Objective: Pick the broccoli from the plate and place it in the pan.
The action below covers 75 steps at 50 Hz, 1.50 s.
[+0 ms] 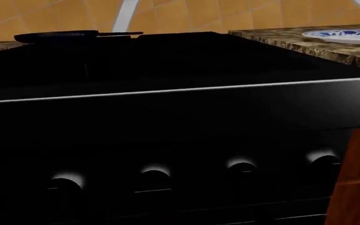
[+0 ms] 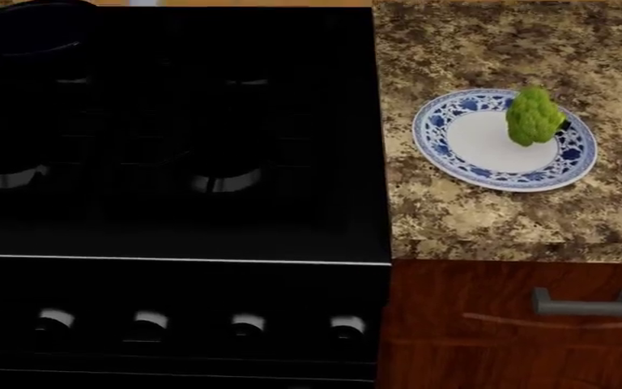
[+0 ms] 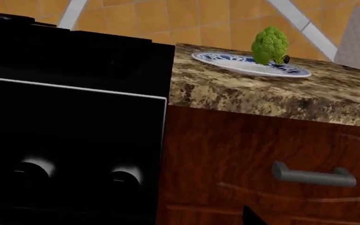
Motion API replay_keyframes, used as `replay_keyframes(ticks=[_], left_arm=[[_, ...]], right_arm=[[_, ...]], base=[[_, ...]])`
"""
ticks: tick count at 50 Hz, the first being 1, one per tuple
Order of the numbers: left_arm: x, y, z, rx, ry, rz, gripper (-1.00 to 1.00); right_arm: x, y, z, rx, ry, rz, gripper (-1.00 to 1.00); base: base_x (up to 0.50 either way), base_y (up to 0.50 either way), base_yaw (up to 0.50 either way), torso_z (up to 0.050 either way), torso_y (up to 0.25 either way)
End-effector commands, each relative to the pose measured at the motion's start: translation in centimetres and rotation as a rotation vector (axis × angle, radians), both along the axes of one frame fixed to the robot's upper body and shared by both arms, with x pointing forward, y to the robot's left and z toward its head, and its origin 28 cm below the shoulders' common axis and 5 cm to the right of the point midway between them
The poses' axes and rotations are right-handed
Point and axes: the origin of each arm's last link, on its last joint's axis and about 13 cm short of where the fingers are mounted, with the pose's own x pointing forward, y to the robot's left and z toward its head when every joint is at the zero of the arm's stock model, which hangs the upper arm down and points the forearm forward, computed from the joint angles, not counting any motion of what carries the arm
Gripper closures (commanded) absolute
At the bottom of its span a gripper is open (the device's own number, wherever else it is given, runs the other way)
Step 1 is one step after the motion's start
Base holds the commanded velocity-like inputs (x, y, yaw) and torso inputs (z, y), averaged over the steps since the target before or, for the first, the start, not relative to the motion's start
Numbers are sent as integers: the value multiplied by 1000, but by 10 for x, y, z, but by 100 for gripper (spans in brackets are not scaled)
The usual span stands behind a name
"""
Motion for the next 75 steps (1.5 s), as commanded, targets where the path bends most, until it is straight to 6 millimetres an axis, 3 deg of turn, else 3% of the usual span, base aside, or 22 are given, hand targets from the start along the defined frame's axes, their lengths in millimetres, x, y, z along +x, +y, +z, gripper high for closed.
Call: replay_keyframes(ticks=[1, 48, 52, 58, 75], left_arm=[[-1, 5, -3, 35, 21, 24, -100], [0, 6, 4, -28, 30, 8, -100], [-1, 11, 10, -1, -9, 25, -100], [0, 17, 22, 36, -44, 22, -100], [-1, 16, 24, 34, -47, 16, -100]], right_arm=[[1, 4, -6, 57, 36, 14, -100], [0, 7, -6, 54, 45, 25, -100], [2, 3, 2, 48, 23, 24, -100], [6, -5, 17, 42, -22, -6, -100], [7, -7, 23, 48, -34, -22, -100]], base=[[0, 0, 0, 50, 0], [0, 0, 0, 45, 0], [0, 0, 0, 11, 0], [0, -413, 0, 0, 0], [0, -500, 0, 0, 0]])
